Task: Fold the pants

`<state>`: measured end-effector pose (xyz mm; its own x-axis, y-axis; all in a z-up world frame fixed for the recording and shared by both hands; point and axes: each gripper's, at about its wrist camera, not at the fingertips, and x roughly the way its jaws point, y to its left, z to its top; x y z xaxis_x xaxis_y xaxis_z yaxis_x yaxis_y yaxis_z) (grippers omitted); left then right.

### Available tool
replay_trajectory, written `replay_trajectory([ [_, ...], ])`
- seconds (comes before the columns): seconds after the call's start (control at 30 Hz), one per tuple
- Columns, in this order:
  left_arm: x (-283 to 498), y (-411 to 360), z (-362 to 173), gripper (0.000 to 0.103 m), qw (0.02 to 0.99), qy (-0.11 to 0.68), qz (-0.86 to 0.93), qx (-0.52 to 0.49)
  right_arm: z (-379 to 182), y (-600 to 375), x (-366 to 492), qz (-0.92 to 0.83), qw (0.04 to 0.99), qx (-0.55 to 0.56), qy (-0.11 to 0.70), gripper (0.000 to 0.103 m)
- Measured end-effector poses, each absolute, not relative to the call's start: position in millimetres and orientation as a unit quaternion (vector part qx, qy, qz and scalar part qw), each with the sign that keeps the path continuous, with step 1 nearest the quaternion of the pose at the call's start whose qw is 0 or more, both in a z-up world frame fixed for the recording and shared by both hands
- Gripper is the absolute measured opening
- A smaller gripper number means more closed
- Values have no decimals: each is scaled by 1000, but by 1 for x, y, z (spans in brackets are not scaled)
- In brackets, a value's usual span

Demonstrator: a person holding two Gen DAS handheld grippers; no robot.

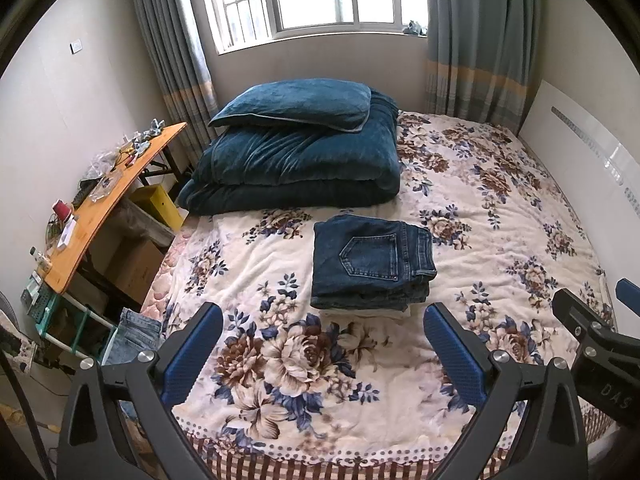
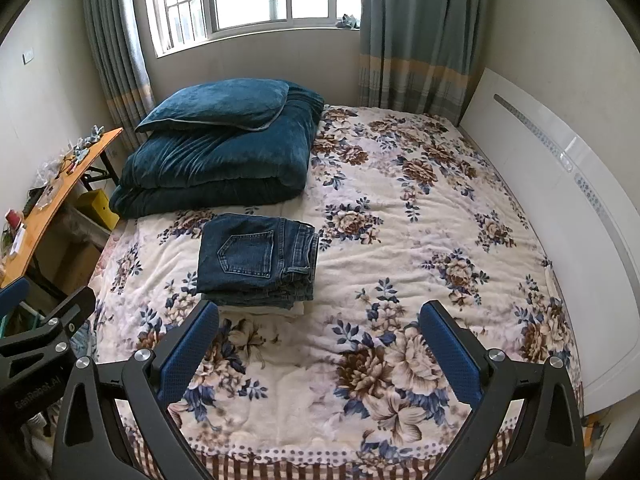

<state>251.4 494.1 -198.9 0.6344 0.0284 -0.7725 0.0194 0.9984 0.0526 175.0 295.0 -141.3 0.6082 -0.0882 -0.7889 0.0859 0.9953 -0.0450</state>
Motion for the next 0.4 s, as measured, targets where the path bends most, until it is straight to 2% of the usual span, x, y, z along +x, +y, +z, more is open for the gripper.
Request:
replay_trajectory([
  [0.4, 257, 496, -196, 103, 905, 424, 1, 24, -142, 297, 172, -48, 897, 2, 440, 102],
])
